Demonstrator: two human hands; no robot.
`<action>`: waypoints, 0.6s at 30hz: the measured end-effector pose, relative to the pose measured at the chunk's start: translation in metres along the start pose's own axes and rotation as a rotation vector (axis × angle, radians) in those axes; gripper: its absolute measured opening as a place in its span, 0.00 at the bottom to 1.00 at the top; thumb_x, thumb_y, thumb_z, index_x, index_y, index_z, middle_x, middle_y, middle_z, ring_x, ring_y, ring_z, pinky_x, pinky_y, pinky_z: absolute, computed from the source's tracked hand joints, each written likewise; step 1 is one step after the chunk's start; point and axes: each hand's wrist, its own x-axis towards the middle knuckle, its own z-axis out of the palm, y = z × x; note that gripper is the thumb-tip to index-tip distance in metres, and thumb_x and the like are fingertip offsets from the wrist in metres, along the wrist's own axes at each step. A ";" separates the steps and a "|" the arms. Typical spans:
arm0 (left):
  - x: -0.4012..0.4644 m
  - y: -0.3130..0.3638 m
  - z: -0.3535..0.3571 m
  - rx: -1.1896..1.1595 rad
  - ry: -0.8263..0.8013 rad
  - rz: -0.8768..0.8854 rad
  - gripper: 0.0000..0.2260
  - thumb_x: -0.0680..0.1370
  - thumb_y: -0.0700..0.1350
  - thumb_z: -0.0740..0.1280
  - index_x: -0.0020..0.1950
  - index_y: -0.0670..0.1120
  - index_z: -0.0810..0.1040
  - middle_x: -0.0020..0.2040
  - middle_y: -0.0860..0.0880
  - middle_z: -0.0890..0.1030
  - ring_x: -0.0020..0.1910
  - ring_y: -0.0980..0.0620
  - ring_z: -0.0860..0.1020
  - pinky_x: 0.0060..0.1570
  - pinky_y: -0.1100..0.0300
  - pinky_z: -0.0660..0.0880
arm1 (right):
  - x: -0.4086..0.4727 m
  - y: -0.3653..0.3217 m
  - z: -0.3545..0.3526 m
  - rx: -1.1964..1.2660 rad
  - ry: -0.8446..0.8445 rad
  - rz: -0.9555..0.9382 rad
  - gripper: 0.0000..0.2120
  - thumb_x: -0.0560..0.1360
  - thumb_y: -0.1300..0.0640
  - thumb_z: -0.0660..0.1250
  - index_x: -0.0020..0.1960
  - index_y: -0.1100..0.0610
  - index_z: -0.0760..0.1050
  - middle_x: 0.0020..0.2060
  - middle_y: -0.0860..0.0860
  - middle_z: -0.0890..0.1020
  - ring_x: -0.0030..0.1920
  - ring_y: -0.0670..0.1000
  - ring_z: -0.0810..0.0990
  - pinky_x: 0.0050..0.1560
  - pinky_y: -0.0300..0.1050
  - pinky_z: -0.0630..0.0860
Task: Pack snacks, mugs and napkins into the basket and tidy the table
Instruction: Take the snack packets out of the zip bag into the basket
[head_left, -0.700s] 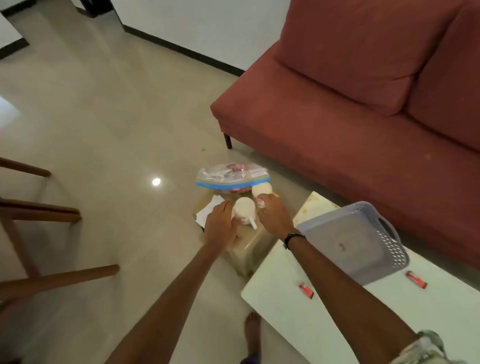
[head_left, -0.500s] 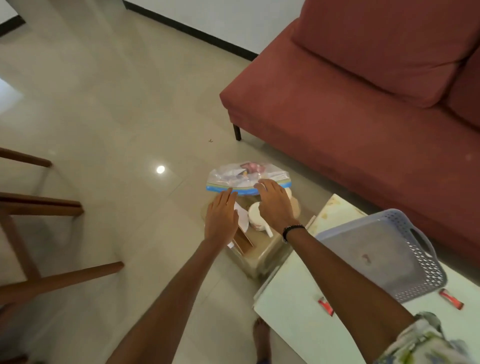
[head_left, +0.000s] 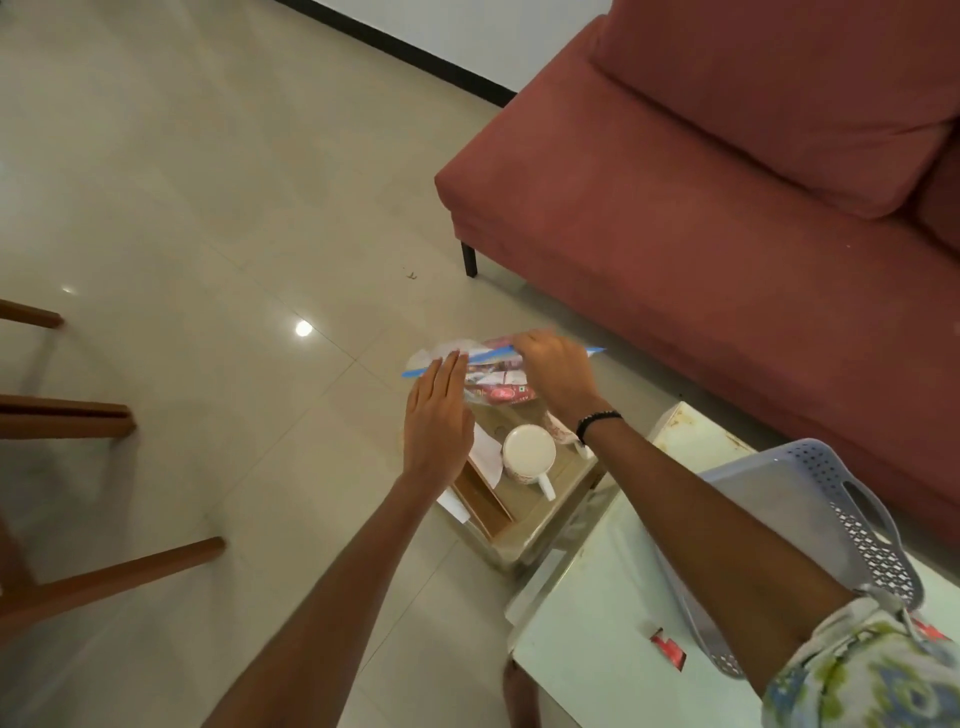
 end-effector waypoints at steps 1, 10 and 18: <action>0.006 0.004 -0.006 -0.013 0.027 -0.012 0.26 0.73 0.35 0.66 0.71 0.41 0.66 0.69 0.42 0.72 0.70 0.42 0.69 0.65 0.48 0.69 | 0.008 -0.001 -0.008 0.020 0.035 0.003 0.08 0.68 0.63 0.72 0.47 0.61 0.80 0.41 0.59 0.84 0.41 0.60 0.82 0.38 0.50 0.78; 0.056 0.045 -0.093 -0.032 0.365 0.052 0.12 0.76 0.41 0.59 0.57 0.41 0.77 0.52 0.44 0.82 0.52 0.44 0.79 0.57 0.51 0.73 | 0.034 -0.022 -0.110 0.061 0.191 -0.065 0.10 0.74 0.63 0.60 0.45 0.57 0.81 0.38 0.54 0.84 0.39 0.58 0.81 0.34 0.52 0.78; 0.045 0.102 -0.172 -0.099 0.378 0.373 0.08 0.77 0.41 0.61 0.45 0.45 0.80 0.38 0.49 0.82 0.37 0.47 0.76 0.43 0.64 0.59 | -0.039 -0.024 -0.219 0.306 0.060 -0.052 0.09 0.75 0.62 0.62 0.51 0.59 0.81 0.44 0.55 0.85 0.41 0.55 0.80 0.43 0.50 0.78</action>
